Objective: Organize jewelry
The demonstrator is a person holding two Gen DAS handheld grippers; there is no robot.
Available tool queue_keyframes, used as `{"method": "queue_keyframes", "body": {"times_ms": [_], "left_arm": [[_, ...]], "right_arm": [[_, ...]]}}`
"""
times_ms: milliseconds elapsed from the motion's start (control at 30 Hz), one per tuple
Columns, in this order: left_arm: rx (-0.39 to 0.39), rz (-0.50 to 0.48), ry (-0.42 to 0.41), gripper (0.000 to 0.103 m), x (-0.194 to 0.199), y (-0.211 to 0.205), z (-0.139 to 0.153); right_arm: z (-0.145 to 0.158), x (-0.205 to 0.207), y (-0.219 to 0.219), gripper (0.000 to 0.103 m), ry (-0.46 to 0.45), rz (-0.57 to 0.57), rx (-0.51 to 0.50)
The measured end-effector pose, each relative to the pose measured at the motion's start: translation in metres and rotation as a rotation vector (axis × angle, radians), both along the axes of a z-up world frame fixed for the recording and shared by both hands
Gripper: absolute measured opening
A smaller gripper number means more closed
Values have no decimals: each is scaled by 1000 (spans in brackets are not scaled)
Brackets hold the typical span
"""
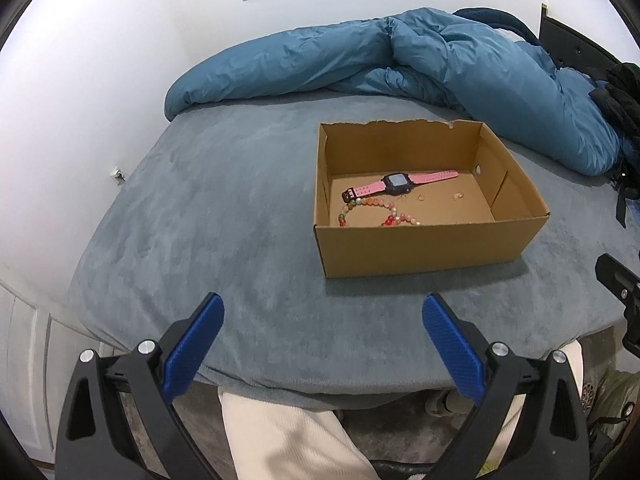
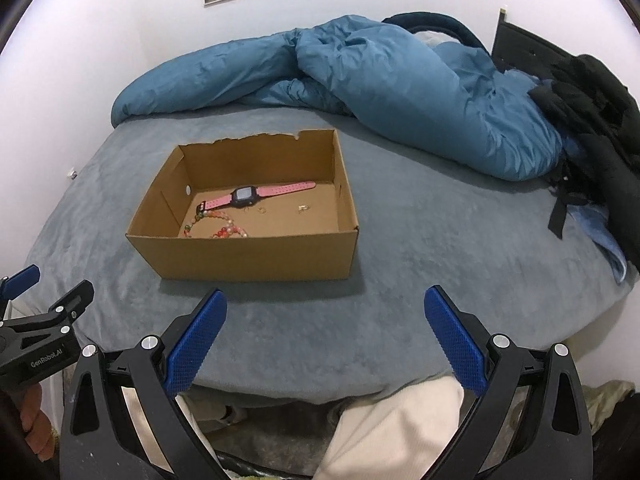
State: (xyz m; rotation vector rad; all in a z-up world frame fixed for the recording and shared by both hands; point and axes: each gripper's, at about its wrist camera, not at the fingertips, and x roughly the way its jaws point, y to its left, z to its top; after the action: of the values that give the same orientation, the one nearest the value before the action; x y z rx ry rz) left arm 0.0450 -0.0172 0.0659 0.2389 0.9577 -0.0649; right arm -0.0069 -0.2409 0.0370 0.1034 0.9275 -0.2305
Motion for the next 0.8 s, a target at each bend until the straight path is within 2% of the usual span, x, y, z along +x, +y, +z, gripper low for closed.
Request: {"method": "queue_keyframes", "body": {"times_ms": [267, 800], "left_arm": [[10, 5, -5, 97, 20, 2, -2], [22, 79, 6, 97, 56, 27, -20]], "right_arm": [[0, 19, -3, 95, 7, -14, -1], [-10, 38, -12, 95, 36, -44, -13]]}}
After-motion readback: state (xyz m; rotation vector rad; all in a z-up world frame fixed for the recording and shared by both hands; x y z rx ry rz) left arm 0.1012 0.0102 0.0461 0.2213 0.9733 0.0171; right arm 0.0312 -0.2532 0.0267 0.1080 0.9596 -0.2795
